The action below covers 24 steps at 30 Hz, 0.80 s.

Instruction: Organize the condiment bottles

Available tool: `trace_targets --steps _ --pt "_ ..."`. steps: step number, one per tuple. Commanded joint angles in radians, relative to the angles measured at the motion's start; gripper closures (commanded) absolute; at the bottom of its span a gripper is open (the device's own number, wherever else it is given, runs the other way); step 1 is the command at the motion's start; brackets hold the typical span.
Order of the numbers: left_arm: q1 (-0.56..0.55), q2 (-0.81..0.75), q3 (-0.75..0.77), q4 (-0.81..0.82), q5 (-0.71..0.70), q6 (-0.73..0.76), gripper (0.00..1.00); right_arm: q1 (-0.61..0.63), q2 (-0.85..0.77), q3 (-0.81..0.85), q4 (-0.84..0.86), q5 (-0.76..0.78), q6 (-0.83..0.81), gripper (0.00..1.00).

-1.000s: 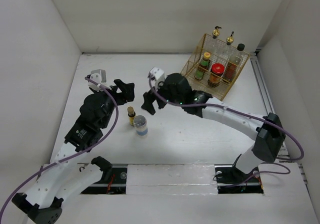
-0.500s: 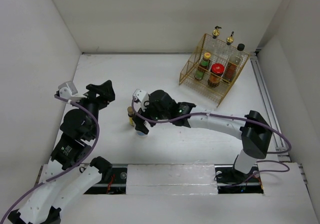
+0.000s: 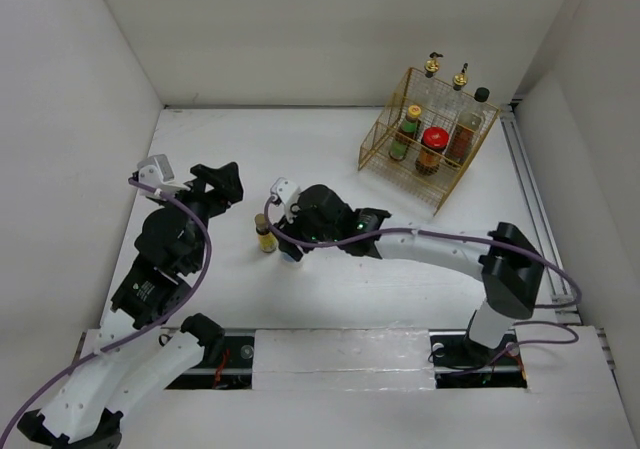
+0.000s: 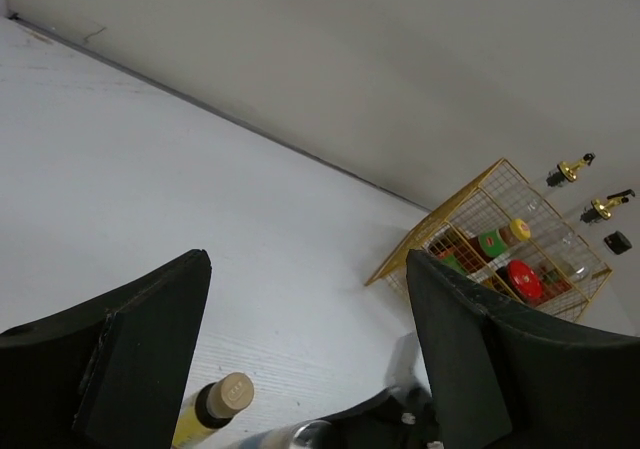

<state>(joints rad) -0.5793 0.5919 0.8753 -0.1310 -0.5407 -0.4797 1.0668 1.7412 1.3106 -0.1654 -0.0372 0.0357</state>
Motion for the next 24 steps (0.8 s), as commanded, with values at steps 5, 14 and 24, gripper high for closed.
trace_targets --steps 5,14,24 --pt "-0.004 0.005 -0.002 0.051 0.064 0.013 0.25 -0.18 -0.362 -0.079 0.116 0.187 0.079 0.56" --pt "-0.004 0.014 -0.002 0.06 0.087 0.023 0.25 -0.48 -0.332 -0.025 0.221 0.345 0.139 0.56" --pt "-0.004 0.023 -0.002 0.06 0.105 0.023 0.25 -0.633 -0.221 0.055 0.28 0.31 0.13 0.57"
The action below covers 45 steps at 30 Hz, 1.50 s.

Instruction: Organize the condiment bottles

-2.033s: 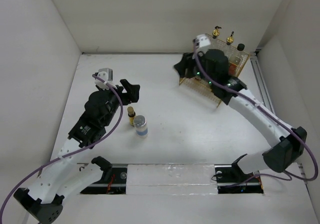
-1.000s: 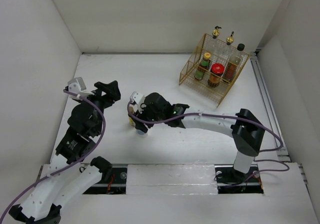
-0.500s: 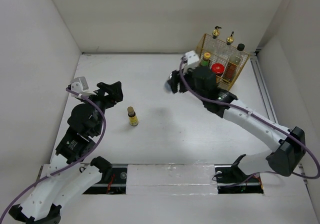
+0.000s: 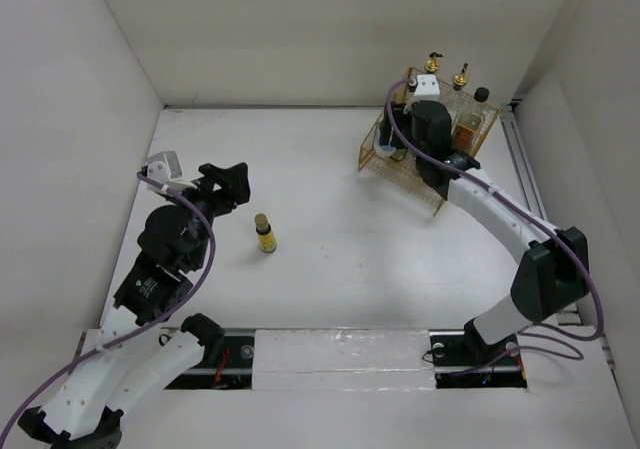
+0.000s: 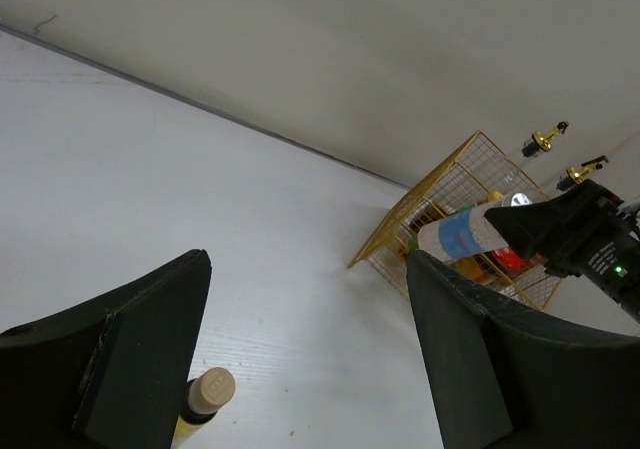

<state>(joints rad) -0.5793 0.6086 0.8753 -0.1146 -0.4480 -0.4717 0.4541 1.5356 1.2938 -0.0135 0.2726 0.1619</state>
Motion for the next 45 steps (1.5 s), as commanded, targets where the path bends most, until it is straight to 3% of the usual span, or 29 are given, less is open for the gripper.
trace_targets --steps 1,18,22,26,33,39,42,43,44,45 --pt "-0.004 0.006 -0.002 0.044 0.012 0.015 0.25 -0.031 -0.015 0.071 0.129 0.0 0.004 0.57" --pt "-0.004 0.034 -0.002 0.044 0.012 0.024 0.25 -0.061 0.15 0.05 0.141 -0.058 0.024 0.56" --pt "-0.004 0.034 -0.002 0.044 0.022 0.024 0.25 -0.061 0.179 0.061 0.129 -0.058 0.033 0.5" --pt "-0.004 0.034 -0.002 0.044 0.022 0.024 0.25 -0.071 0.189 0.081 0.104 -0.049 0.044 0.33" --pt "-0.004 0.043 -0.002 0.044 0.031 0.024 0.25 -0.071 0.155 0.081 0.067 -0.058 0.053 0.15" --pt "-0.004 0.043 -0.002 0.044 0.031 0.024 0.25 -0.039 0.035 0.081 0.058 -0.073 0.042 0.09" --pt "-0.004 0.034 -0.002 0.044 -0.01 0.024 0.25 0.015 -0.005 0.07 0.058 -0.192 0.002 0.22" --pt "-0.004 0.034 -0.002 0.035 -0.011 0.024 0.25 0.033 -0.005 0.07 0.058 -0.243 -0.01 0.48" --pt "-0.004 0.025 -0.002 0.024 -0.026 0.024 0.25 0.055 -0.005 0.061 0.058 -0.298 -0.028 0.64" --pt "-0.004 0.025 -0.002 0.024 -0.038 0.012 0.25 0.079 0.006 0.061 0.058 -0.353 -0.039 0.73"
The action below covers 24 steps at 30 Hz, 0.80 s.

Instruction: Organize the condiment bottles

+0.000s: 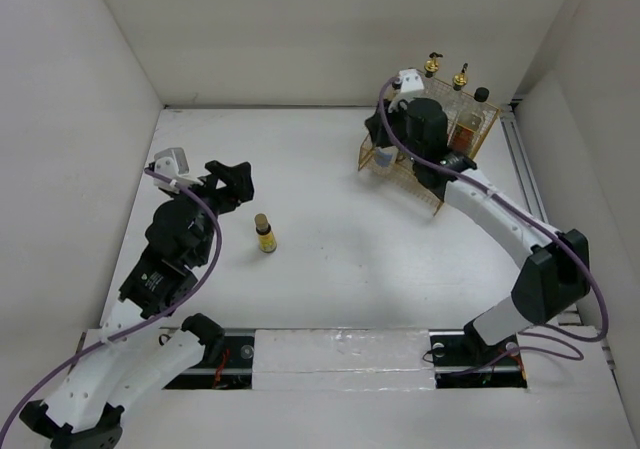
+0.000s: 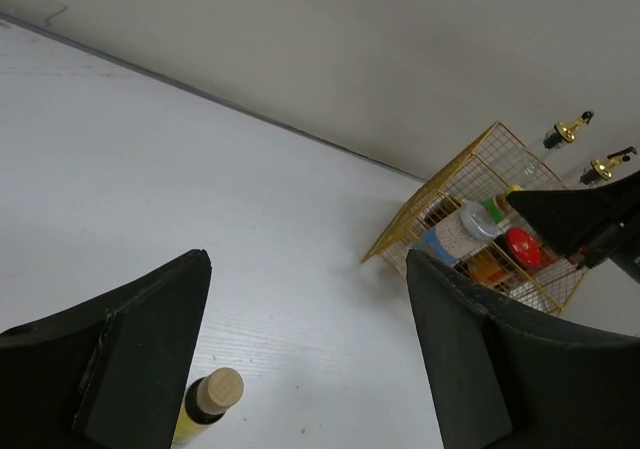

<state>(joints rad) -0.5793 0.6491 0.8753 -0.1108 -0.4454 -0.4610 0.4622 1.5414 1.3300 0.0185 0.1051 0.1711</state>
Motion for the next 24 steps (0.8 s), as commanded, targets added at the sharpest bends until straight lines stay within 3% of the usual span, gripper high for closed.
trace_targets --steps 1,3,4,5,9,17,24 --pt "-0.004 -0.032 -0.002 0.02 -0.077 0.001 0.25 0.128 0.011 0.024 0.026 -0.299 -0.059 0.76" --pt "-0.004 -0.051 -0.012 0.02 -0.116 -0.024 0.24 0.199 0.054 0.024 0.026 -0.379 -0.09 0.66" --pt "-0.004 -0.064 -0.012 0.02 -0.14 -0.024 0.24 0.272 0.072 0.024 0.026 -0.428 -0.1 0.55" --pt "-0.004 -0.065 -0.012 0.02 -0.141 -0.024 0.24 0.308 0.092 0.04 0.026 -0.456 -0.114 0.35" --pt "-0.004 -0.088 -0.012 0.02 -0.151 -0.024 0.24 0.434 0.189 0.093 -0.005 -0.504 -0.162 0.12" --pt "-0.004 -0.088 -0.012 0.02 -0.139 -0.024 0.24 0.494 0.365 0.193 -0.015 -0.461 -0.171 0.07" --pt "-0.004 -0.078 -0.012 0.03 -0.092 -0.024 0.24 0.503 0.463 0.227 0.055 -0.387 -0.131 0.25"
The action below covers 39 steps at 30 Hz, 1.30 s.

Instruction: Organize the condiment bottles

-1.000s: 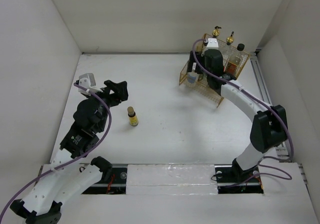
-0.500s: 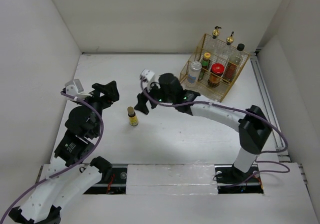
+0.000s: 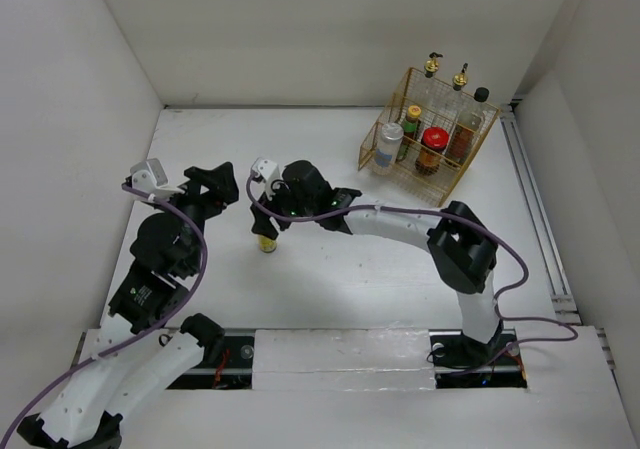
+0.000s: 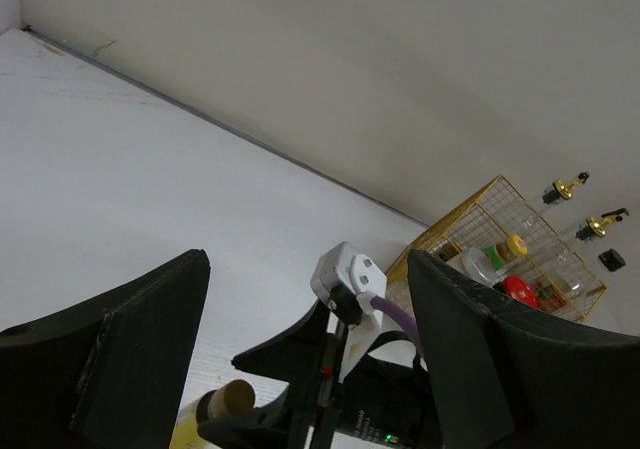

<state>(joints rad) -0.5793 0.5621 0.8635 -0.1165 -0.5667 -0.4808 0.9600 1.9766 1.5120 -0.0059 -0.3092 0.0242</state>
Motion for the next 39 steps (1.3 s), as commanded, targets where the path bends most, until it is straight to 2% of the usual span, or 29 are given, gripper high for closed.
trace_targets --steps 1,2,6,7,11,14,19,24,29,33,39 --pt "-0.004 0.009 0.0 0.035 0.03 -0.004 0.24 0.005 0.037 0.057 0.093 0.045 0.028 0.29" --pt "-0.004 0.009 0.0 0.035 0.03 0.005 0.24 0.005 0.038 0.057 0.093 0.056 0.028 0.4" --pt "-0.004 0.018 0.0 0.035 0.039 0.005 0.24 0.005 0.033 0.042 0.118 0.067 0.051 0.7" --pt "-0.004 0.018 0.0 0.035 0.039 0.005 0.24 0.005 -0.011 0.03 0.129 0.067 0.062 0.71" --pt "-0.004 0.018 0.0 0.035 0.053 0.005 0.23 -0.02 -0.185 -0.068 0.213 0.099 0.082 0.73" --pt "-0.004 0.027 0.0 0.035 0.073 0.014 0.23 -0.078 -0.354 -0.153 0.222 0.211 0.092 0.76" --pt "-0.004 0.059 0.009 0.044 0.146 0.034 0.23 -0.24 -0.612 -0.329 0.222 0.454 0.147 0.79" --pt "-0.004 0.097 0.019 0.035 0.192 0.034 0.21 -0.411 -0.813 -0.477 0.189 0.58 0.21 0.79" --pt "-0.004 0.13 0.031 0.046 0.272 0.056 0.17 -0.594 -0.837 -0.51 0.146 0.61 0.241 0.77" --pt "-0.004 0.151 0.031 0.046 0.297 0.065 0.14 -0.682 -0.777 -0.492 0.146 0.59 0.252 0.77" --pt "-0.004 0.16 0.031 0.046 0.326 0.084 0.09 -0.713 -0.681 -0.444 0.118 0.599 0.24 0.77"
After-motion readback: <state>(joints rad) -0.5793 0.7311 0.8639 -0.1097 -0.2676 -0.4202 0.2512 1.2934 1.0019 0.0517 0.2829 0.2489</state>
